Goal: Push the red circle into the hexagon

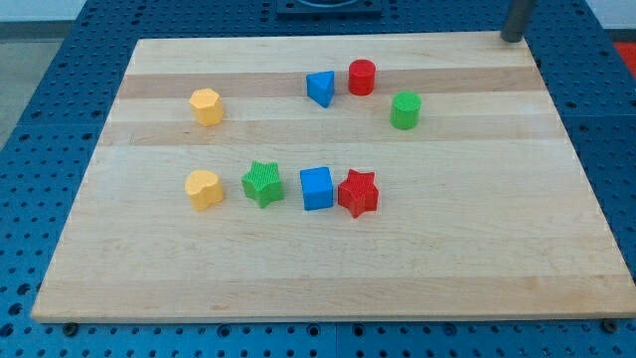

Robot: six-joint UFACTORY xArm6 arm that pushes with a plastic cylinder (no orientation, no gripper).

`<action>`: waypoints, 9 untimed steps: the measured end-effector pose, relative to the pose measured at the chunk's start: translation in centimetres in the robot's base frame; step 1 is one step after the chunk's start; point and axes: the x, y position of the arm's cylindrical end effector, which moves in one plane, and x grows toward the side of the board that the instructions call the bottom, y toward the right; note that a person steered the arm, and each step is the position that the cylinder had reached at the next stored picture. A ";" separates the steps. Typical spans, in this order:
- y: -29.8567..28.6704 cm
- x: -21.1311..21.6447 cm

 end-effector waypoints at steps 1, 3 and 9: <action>-4.6 0.6; -11.0 3.6; -22.5 9.2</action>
